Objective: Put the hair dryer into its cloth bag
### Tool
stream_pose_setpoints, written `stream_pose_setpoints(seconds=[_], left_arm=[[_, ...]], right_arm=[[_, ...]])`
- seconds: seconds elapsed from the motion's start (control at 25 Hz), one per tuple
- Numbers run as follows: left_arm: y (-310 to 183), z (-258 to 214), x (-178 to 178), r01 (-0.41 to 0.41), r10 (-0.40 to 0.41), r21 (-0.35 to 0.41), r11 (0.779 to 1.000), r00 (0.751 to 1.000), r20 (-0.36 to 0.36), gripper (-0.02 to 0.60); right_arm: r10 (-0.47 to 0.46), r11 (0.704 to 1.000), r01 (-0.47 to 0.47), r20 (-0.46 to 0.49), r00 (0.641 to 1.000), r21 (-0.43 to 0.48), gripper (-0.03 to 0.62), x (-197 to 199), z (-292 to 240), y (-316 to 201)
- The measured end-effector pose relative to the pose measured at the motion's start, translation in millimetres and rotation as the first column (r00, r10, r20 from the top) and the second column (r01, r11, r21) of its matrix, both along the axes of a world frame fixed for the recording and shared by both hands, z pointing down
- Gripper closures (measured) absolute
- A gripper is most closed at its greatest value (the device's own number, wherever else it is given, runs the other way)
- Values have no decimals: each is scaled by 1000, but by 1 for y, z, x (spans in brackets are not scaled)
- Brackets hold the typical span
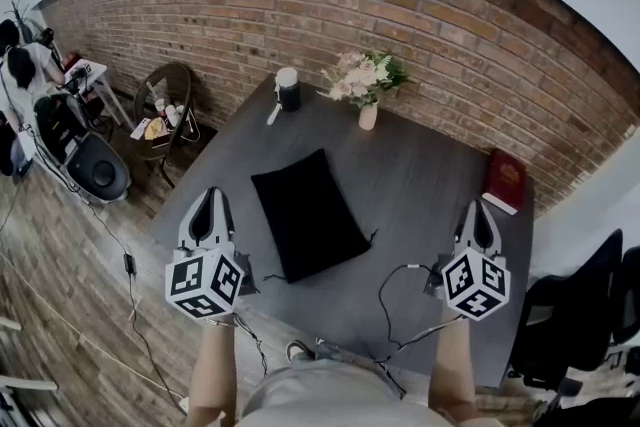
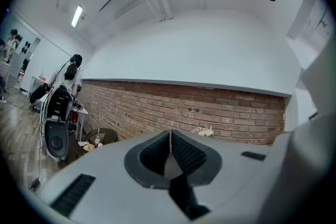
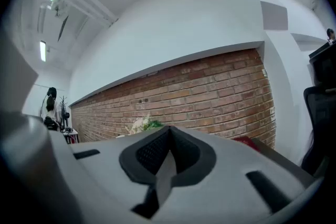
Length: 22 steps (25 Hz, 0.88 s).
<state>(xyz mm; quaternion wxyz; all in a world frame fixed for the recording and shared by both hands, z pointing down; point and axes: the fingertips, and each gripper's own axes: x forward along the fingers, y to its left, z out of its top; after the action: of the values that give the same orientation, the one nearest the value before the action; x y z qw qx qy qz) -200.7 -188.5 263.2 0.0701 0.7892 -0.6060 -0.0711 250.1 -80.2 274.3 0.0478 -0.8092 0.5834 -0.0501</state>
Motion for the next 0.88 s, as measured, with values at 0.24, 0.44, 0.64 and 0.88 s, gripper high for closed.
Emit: stream_pose_setpoints(seconds=[0.24, 0.44, 0.64, 0.88], left_arm=[[1, 13, 0, -8, 8, -24, 1000, 1000, 2, 572], [-1, 15, 4, -21, 21, -30, 999, 1000, -3, 572], [-1, 16, 7, -32, 33, -35, 999, 999, 8, 572], [-1, 20, 10, -49, 51, -42, 998, 998, 37, 572]], right_arm=[[-9, 1000, 9, -13, 1000, -27, 600, -6, 4, -1], [-48, 998, 46, -38, 998, -36, 594, -17, 3, -5], [-61, 996, 58, -41, 997, -64, 594, -25, 11, -8], [-63, 995, 60, -38, 997, -77, 594, -29, 17, -10]])
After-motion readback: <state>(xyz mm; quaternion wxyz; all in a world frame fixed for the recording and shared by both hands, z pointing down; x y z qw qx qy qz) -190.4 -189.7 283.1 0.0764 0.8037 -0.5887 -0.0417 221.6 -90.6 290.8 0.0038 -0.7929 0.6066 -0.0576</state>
